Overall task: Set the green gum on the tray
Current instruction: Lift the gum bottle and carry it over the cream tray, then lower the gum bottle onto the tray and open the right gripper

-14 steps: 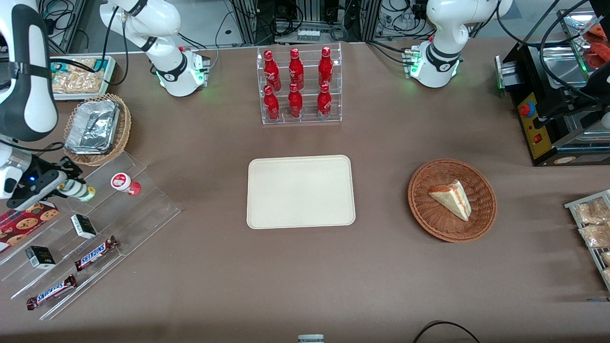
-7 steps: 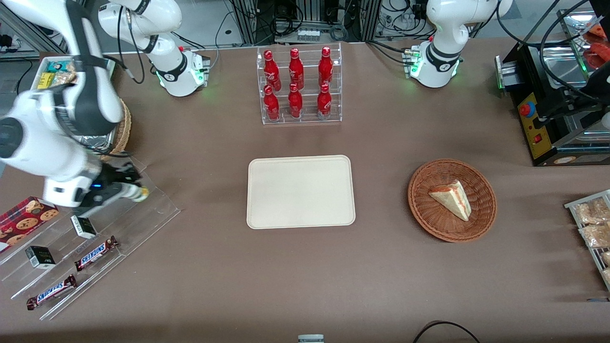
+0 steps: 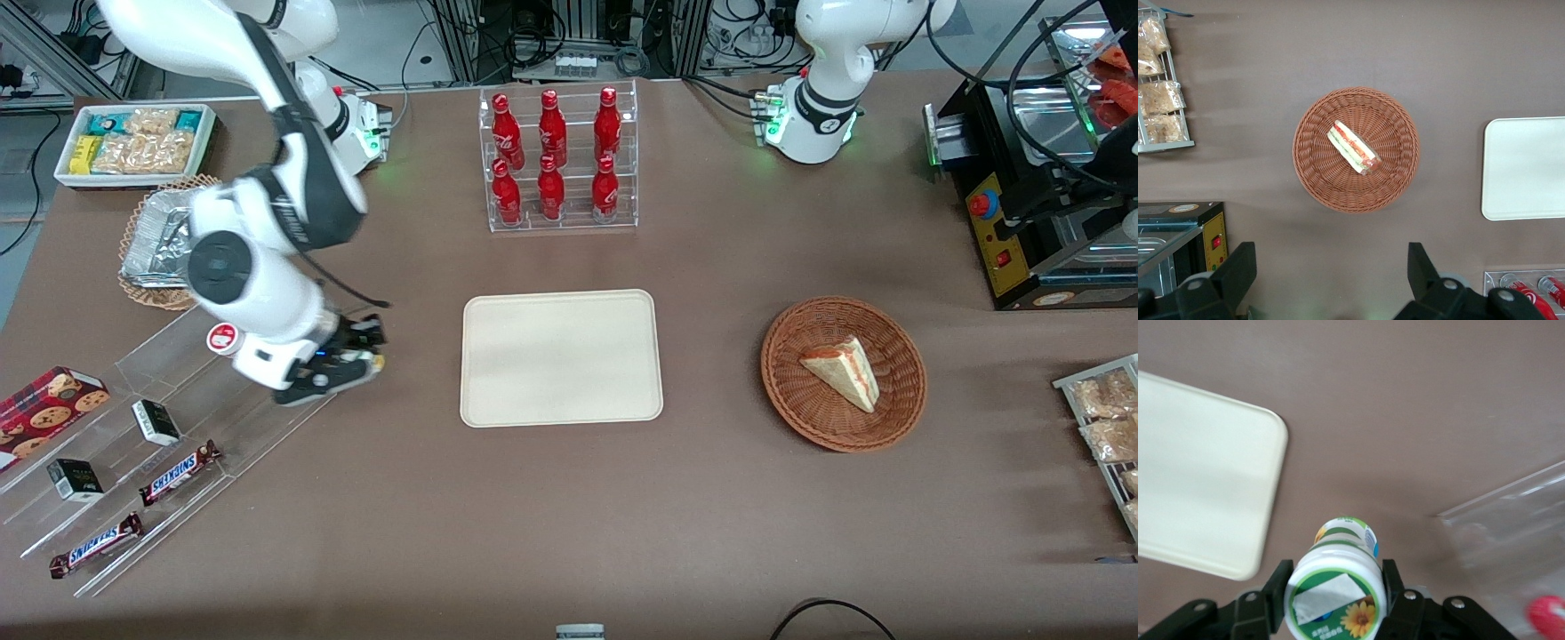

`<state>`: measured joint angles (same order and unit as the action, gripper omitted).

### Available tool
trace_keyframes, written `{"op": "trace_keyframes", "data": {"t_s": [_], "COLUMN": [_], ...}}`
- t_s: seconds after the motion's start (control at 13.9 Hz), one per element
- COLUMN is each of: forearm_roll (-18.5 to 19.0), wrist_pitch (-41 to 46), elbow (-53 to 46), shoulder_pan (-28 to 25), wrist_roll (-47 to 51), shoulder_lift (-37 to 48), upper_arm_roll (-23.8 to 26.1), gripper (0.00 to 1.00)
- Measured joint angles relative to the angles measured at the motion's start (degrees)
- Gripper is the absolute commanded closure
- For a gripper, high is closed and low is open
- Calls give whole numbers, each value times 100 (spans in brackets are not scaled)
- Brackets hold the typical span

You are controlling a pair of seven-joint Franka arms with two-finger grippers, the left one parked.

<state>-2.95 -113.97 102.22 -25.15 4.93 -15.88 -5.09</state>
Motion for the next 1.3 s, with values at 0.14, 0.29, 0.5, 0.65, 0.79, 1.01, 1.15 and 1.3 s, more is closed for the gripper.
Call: {"op": "trace_keyframes", "data": {"t_s": [0.14,0.29,0.5,0.65,0.79,1.01,1.15,1.3], "forearm_roll": [-176,-232,-450,-514,-519,-526,-539,-649], "wrist_pitch": [-5,-10,-259,-548,-841,-1105,-1295,-1422], "elbow": [-400,-755,-1132,-1269,-1315,-1355,-1361,-1370], "shoulder_pan": [-315,-580,-945,-1208,-1479,-1799,-1965,-2008], "wrist_roll": [574,1088,1796,2256,2728,3250,3444,3466], "shoulder_lift": [-399,-768,-1268,-1545,-1757,-2028,-2178,-2279], "upper_arm_roll": [-1,-2,3,3,4,6,6,5], "gripper": [100,100,100,100,100,100,100,100]}}
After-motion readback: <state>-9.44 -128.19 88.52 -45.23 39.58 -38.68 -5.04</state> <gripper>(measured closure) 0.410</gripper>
